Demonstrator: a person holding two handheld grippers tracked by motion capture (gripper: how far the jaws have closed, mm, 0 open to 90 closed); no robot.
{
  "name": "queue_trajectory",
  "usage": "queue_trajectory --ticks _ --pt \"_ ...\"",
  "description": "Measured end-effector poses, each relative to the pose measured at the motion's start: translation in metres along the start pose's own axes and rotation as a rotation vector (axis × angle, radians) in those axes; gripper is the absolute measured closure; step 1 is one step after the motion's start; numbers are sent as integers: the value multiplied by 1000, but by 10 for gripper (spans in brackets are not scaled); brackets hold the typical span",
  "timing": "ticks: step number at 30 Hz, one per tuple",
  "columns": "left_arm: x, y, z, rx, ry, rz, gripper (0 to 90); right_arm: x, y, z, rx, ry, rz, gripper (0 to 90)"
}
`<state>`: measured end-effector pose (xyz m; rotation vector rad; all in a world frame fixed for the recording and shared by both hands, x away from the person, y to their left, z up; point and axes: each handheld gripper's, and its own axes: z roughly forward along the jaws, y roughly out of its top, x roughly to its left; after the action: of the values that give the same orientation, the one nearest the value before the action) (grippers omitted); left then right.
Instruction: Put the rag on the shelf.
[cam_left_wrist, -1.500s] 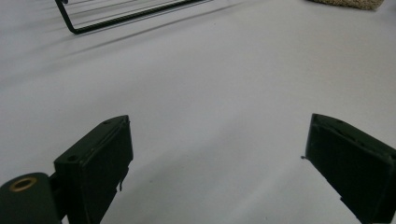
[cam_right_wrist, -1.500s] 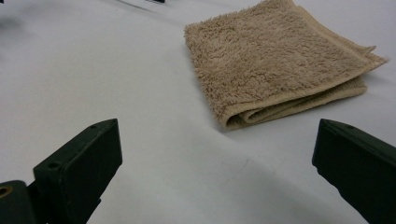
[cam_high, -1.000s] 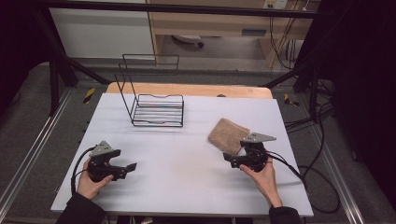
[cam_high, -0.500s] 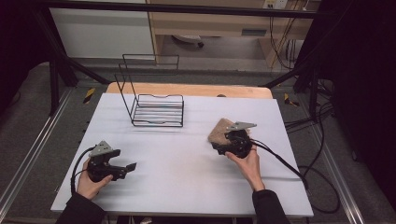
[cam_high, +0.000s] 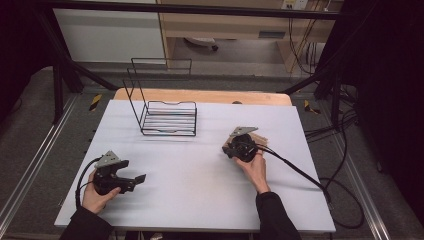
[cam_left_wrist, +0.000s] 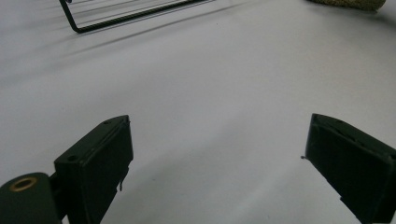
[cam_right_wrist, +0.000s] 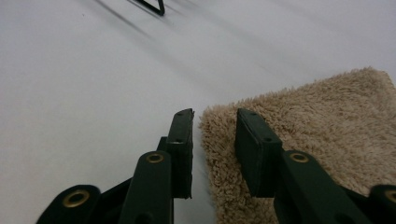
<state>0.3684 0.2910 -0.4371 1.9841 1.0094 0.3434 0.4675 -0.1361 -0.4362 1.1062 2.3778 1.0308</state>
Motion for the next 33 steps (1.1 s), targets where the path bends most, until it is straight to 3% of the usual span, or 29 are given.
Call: queue_trajectory --ticks 5,15,25,33 --pt "0 0 0 2 -2 1 75 -1 -2 4 26 -9 -22 706" --pt "0 0 0 2 -2 2 77 -3 -3 8 29 -30 -77 861" --pt "0 0 0 0 1 1 78 2 0 -8 3 -6 -54 879" --pt "0 0 0 1 3 3 78 17 -2 -13 3 55 -24 880"
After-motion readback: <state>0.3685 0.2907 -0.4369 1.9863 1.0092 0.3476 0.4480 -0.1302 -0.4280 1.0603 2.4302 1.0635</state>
